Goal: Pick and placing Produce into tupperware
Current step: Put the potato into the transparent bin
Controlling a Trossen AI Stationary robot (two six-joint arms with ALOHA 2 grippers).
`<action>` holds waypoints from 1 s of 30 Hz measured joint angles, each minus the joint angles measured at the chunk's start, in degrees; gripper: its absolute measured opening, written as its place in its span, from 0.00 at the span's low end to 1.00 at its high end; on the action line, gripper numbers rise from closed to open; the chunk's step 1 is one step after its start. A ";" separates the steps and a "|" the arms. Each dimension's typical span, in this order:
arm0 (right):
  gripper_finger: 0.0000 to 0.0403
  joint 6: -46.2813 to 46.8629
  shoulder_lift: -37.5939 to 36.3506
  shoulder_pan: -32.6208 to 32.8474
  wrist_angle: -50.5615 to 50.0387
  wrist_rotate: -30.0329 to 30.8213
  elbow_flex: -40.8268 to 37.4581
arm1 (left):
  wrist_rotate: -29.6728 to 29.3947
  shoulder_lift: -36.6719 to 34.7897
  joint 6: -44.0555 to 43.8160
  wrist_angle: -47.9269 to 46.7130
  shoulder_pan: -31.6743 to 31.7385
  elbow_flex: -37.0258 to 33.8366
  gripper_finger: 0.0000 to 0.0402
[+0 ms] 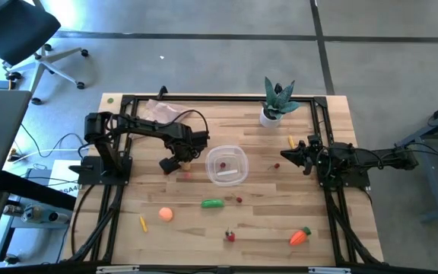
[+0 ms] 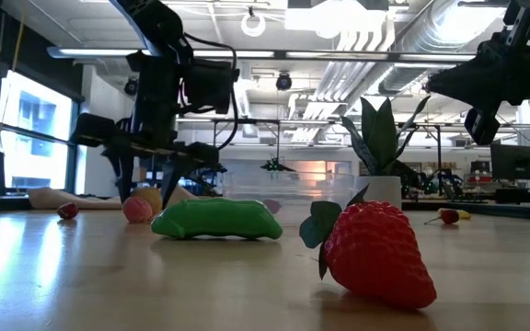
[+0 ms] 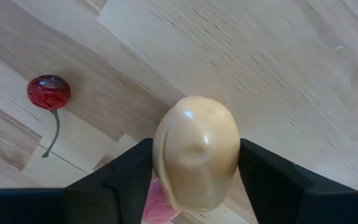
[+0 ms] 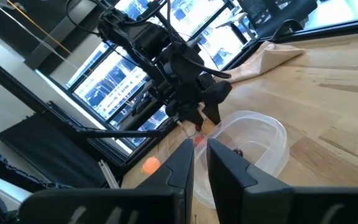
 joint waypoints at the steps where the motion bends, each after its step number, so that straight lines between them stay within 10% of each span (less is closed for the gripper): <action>1: 0.09 0.00 0.00 0.00 0.01 0.00 0.00 | 0.04 0.00 0.00 0.00 0.00 0.02 0.51; 30: 0.09 0.00 0.00 0.00 -0.01 0.00 0.00 | 0.88 -0.04 2.27 0.32 0.00 0.06 0.47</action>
